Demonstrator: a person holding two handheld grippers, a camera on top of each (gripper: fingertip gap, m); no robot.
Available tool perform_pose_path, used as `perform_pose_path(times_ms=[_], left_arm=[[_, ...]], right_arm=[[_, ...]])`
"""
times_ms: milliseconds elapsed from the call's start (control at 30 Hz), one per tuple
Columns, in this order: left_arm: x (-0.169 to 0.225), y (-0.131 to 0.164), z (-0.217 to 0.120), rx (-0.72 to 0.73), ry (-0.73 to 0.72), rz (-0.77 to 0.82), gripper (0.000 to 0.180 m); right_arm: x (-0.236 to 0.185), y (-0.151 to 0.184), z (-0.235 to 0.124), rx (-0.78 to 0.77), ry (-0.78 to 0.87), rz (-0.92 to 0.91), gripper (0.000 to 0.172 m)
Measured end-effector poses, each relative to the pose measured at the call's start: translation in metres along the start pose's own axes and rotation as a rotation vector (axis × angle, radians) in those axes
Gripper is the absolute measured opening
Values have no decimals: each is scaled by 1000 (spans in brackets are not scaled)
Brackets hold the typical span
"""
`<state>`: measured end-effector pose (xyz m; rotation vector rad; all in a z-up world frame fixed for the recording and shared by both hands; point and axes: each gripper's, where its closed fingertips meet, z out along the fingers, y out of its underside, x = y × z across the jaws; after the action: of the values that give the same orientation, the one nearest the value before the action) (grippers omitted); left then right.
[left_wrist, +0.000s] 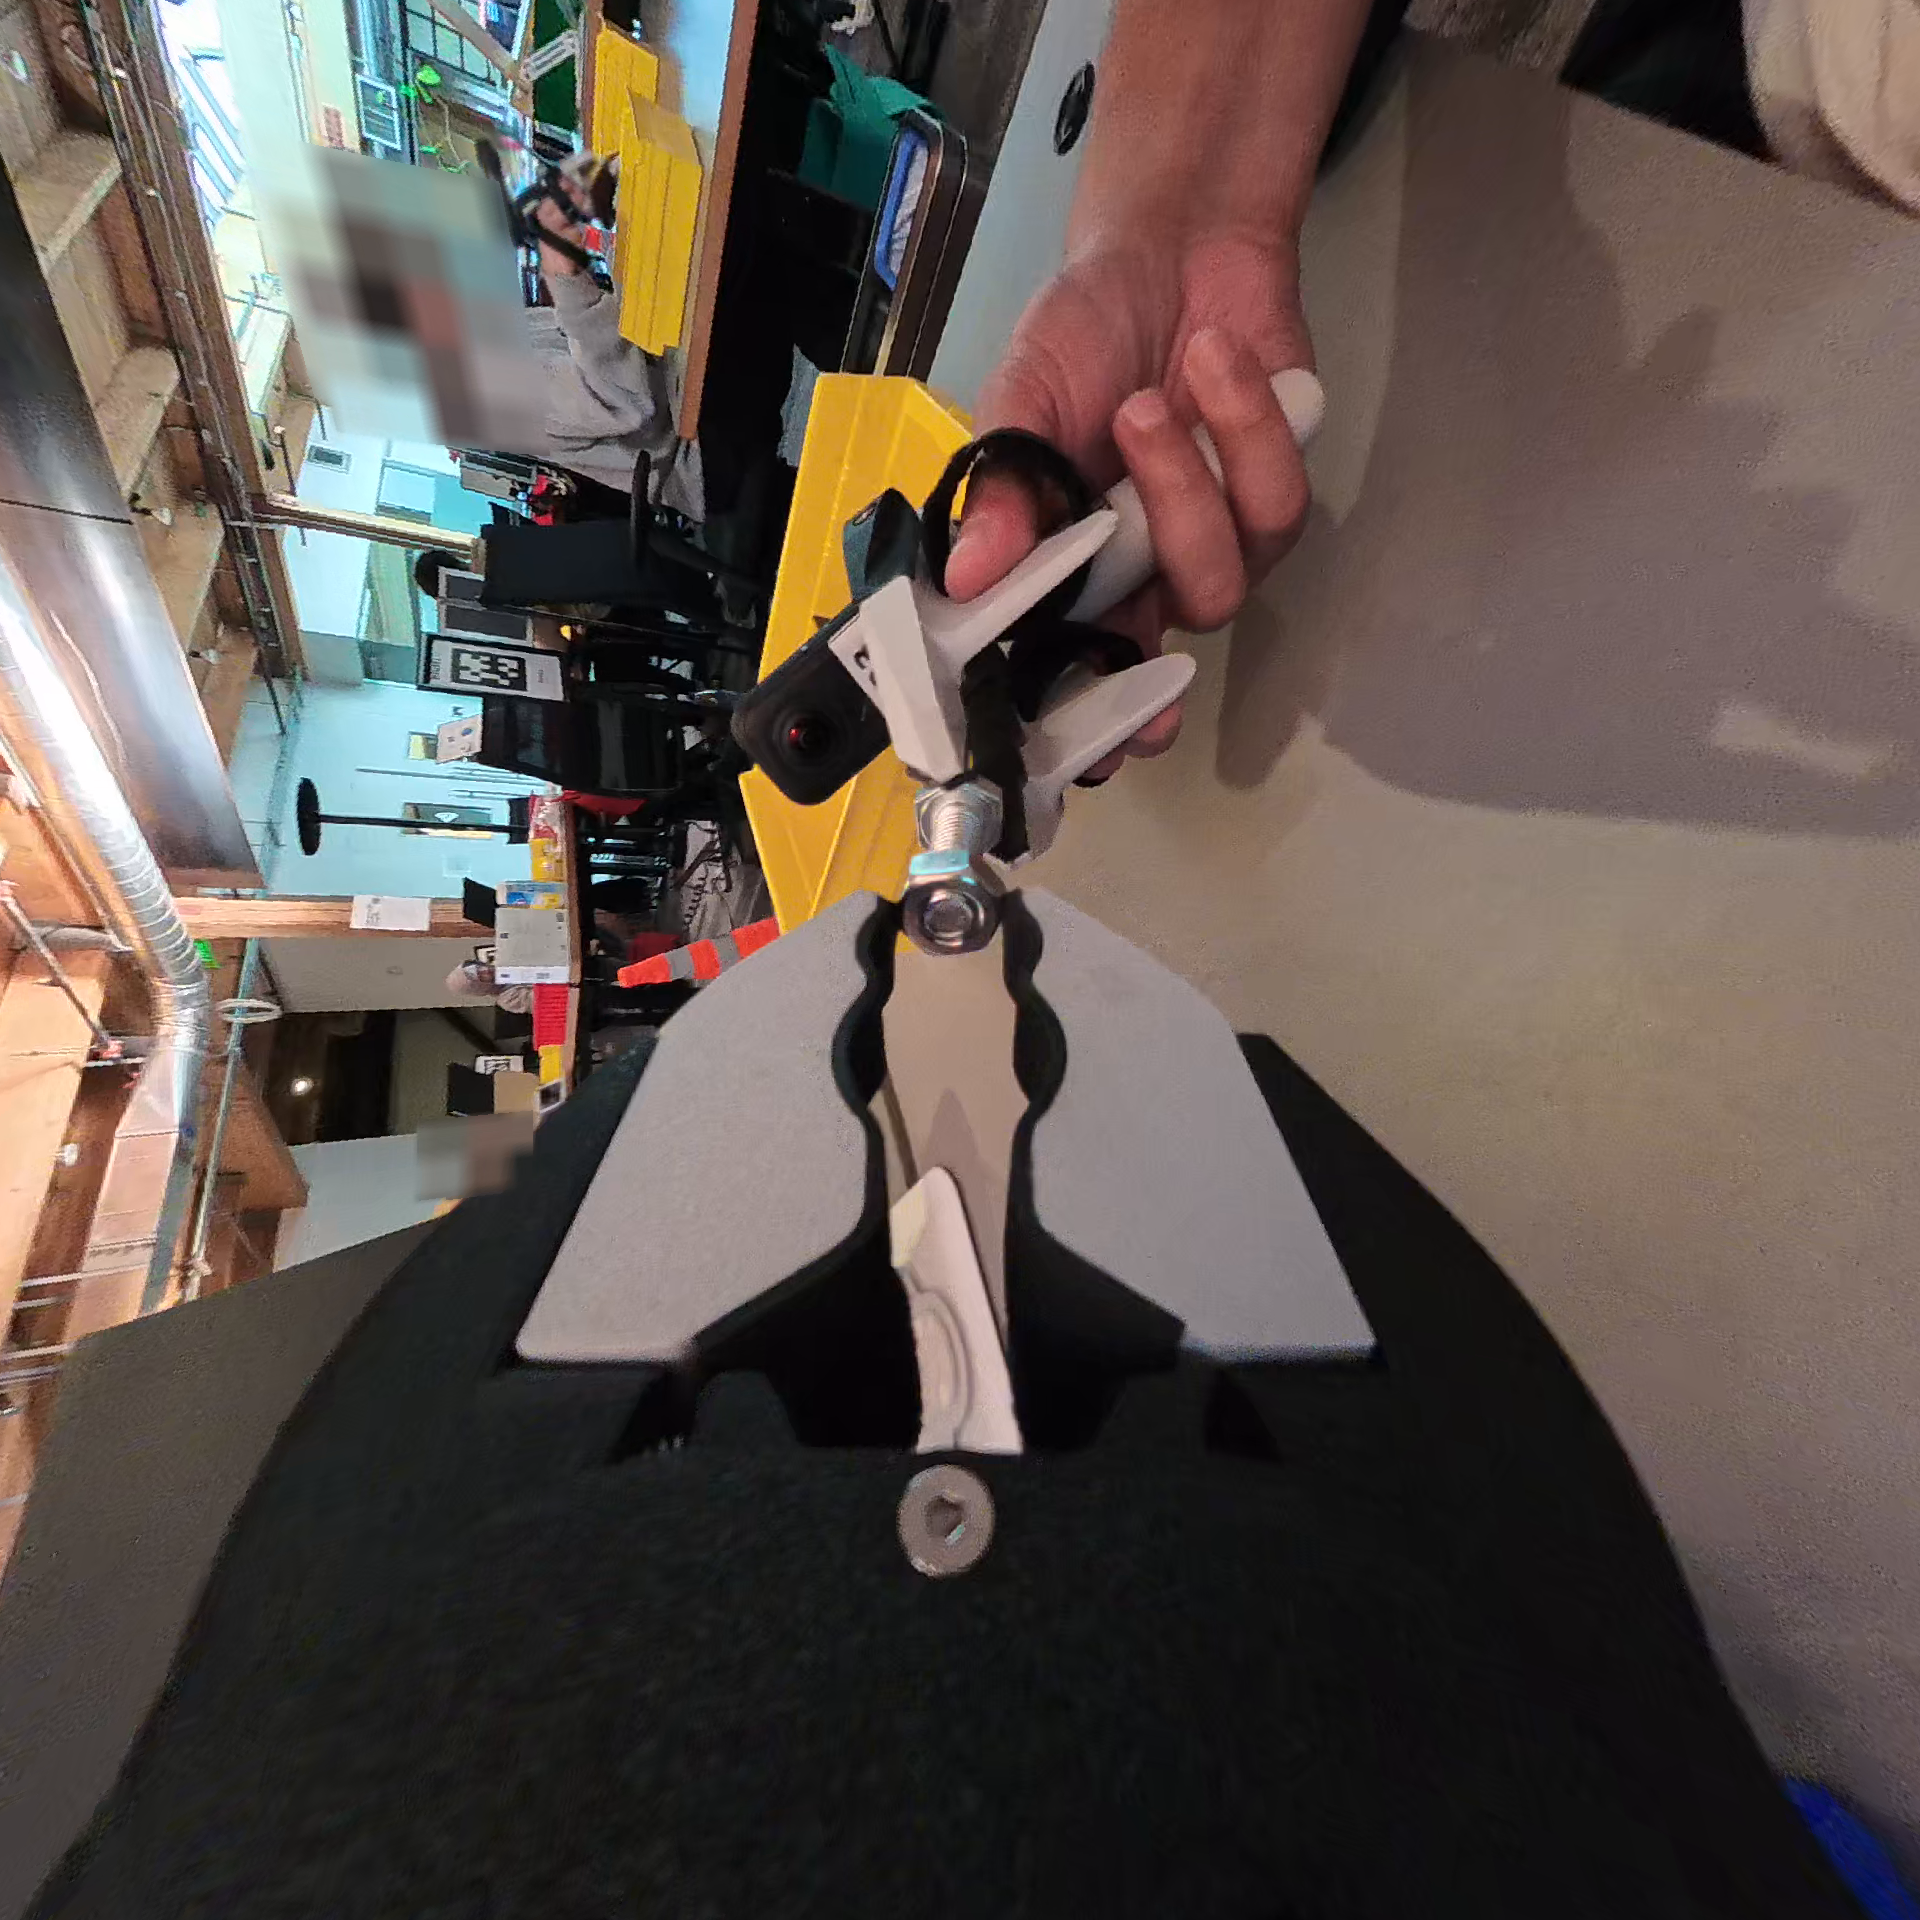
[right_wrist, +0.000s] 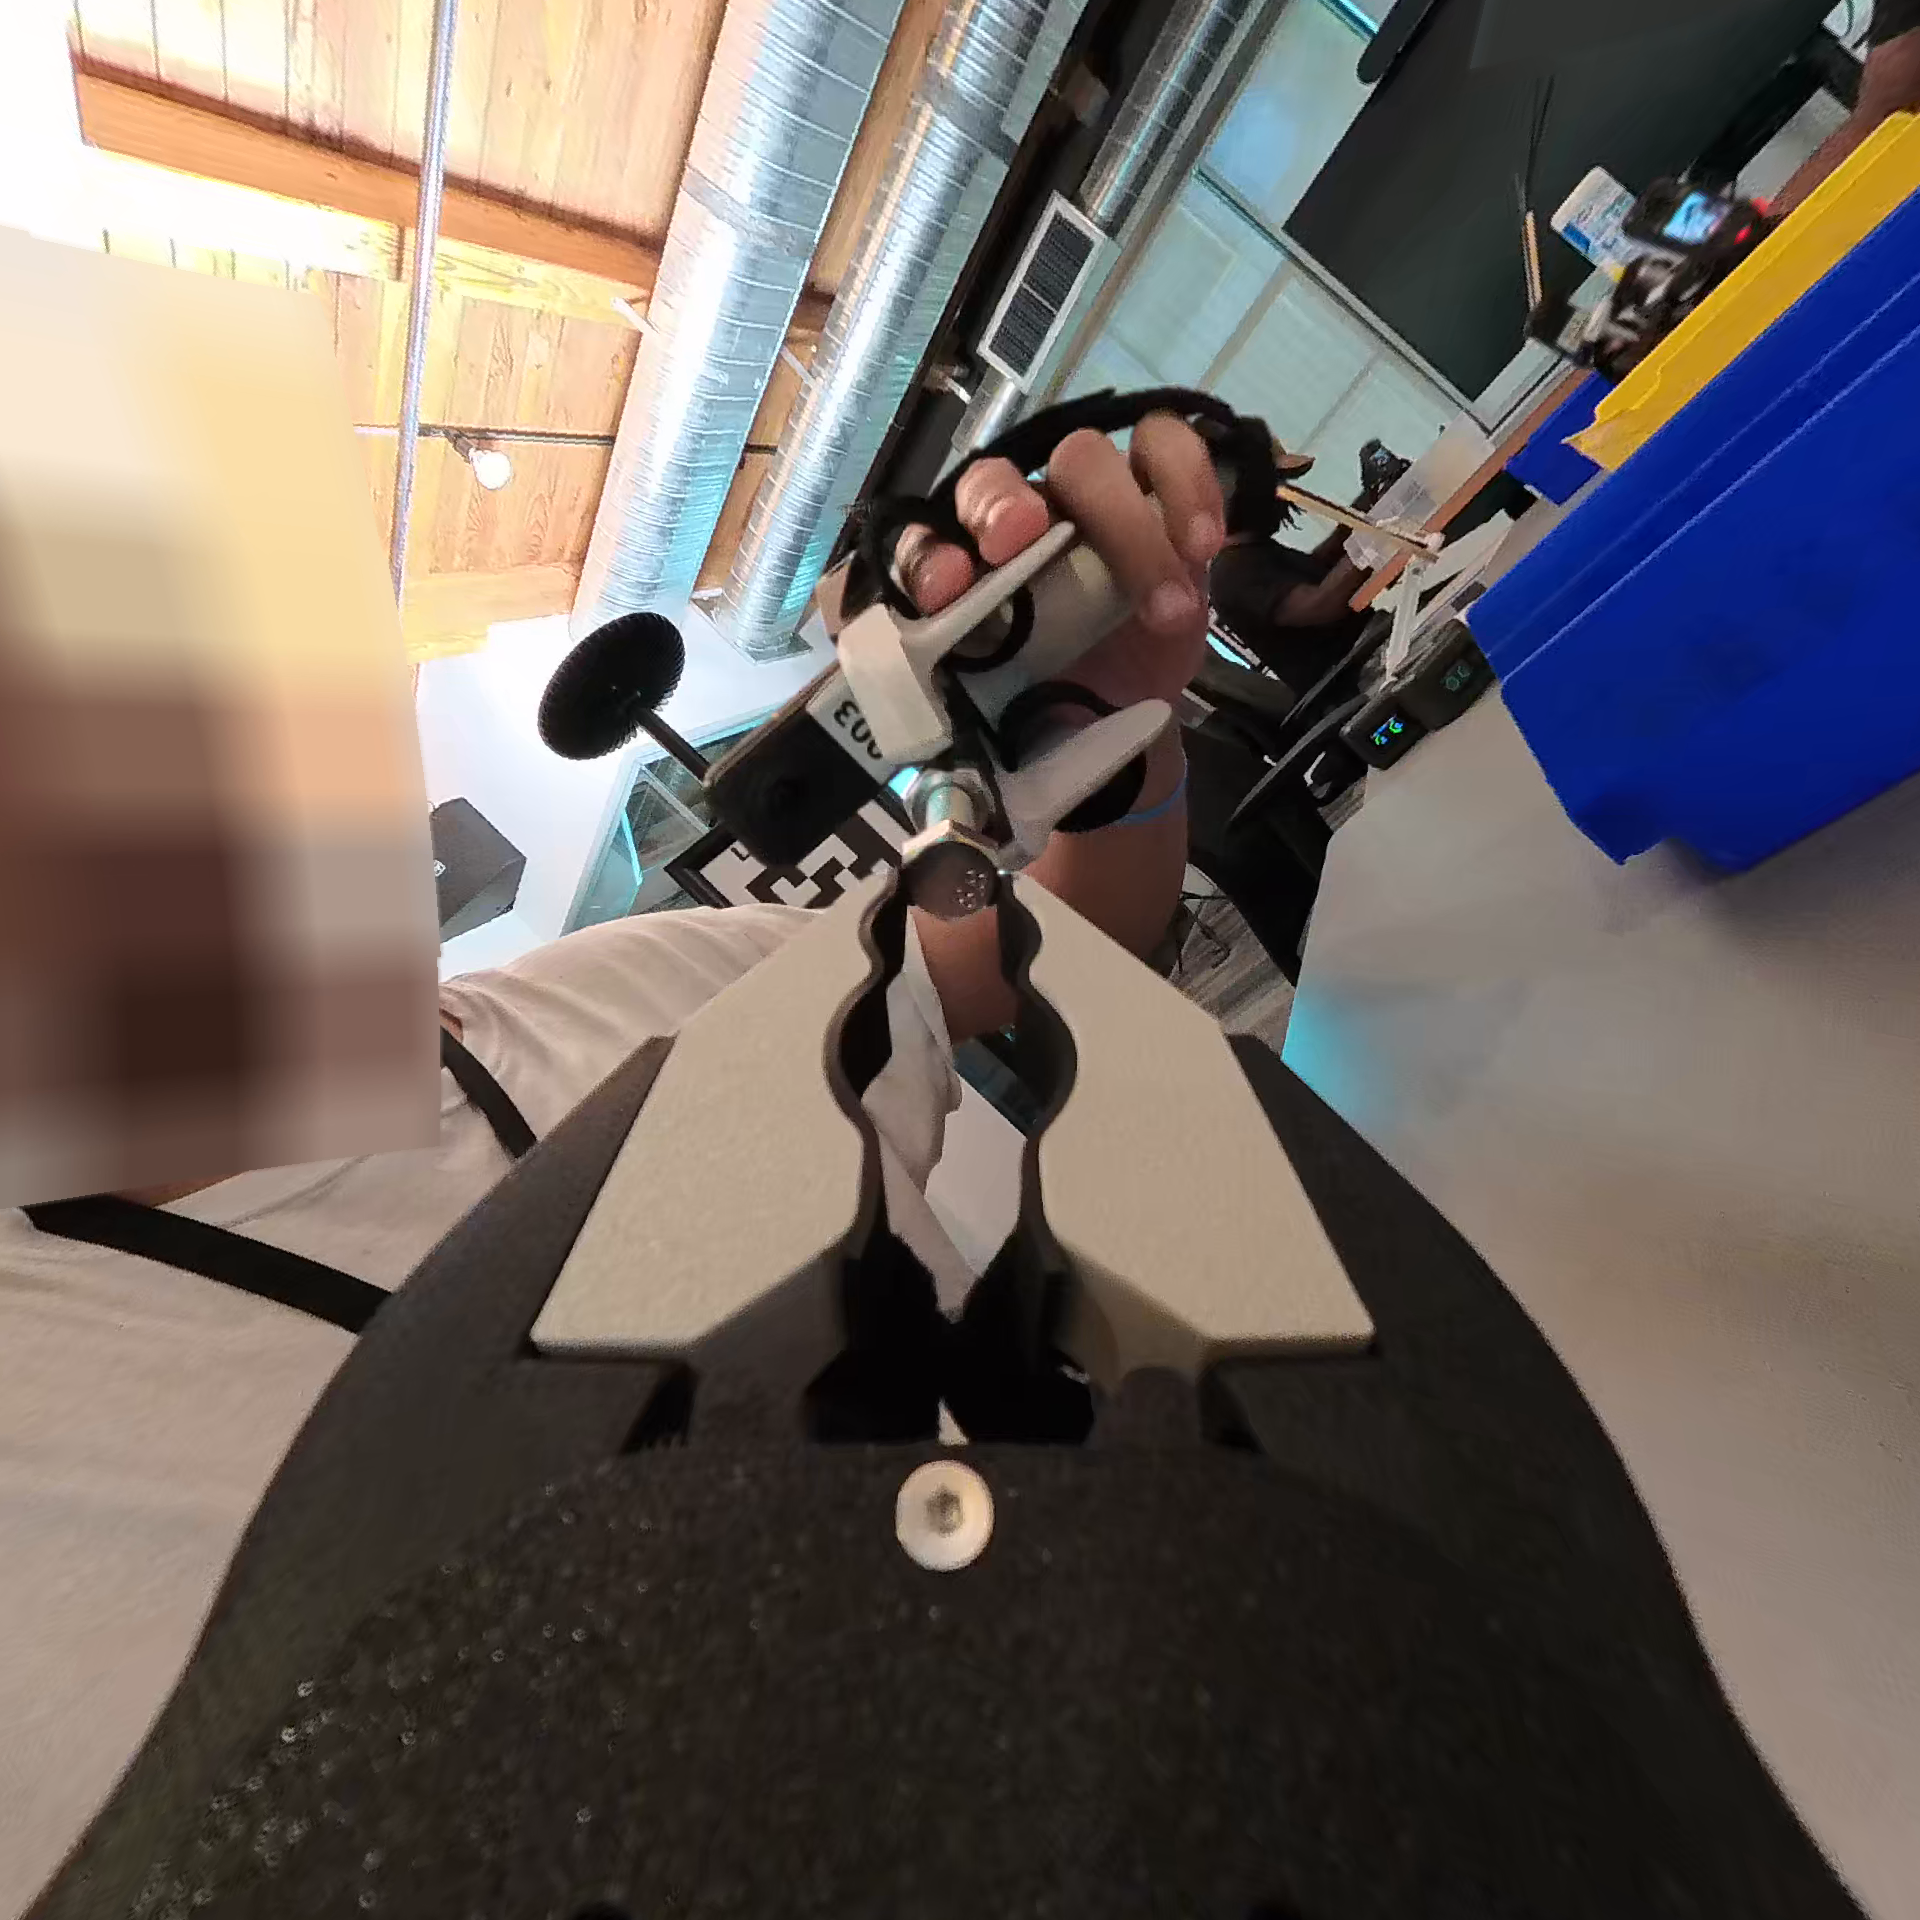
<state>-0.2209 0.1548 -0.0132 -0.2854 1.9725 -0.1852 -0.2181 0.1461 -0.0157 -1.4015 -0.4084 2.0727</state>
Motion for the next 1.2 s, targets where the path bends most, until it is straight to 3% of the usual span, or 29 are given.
perform_pose_path(times_ms=[100,200,333,500,567,600,667,733,867,1000,1067,1133,1200], left_arm=[[-1,1,1,-39,-3,-91,19],[0,4,3,-63,15,-364,19],[0,4,7,-9,66,-911,19],[-13,-10,4,258,200,-1681,19],[-15,-15,3,366,246,-1869,19],[-15,-16,3,399,236,-1880,19],[-14,-15,5,399,153,-1790,19],[-14,-9,7,356,24,-1616,45],[-16,-5,4,255,-156,-1145,65],[-5,8,4,-11,-222,-482,53],[-7,6,0,-74,-280,-169,33],[-5,2,2,-99,-256,-6,32],[-4,4,4,-110,-210,20,33]], right_arm=[[0,-2,-1,7,11,-18,16],[2,-5,-4,8,58,-79,16],[3,-11,-7,18,138,-227,17],[-7,-14,-4,12,247,-508,17],[-12,-16,-4,22,251,-531,17],[-13,-17,-4,30,238,-514,17],[-12,-18,-6,46,216,-462,17],[-13,-20,-7,74,171,-399,17],[-10,-22,-9,96,121,-274,17],[-4,-20,-9,109,65,-124,16],[-1,-16,-8,92,27,-27,17],[3,-15,-8,101,5,41,17],[4,-13,-8,103,-33,111,17]])
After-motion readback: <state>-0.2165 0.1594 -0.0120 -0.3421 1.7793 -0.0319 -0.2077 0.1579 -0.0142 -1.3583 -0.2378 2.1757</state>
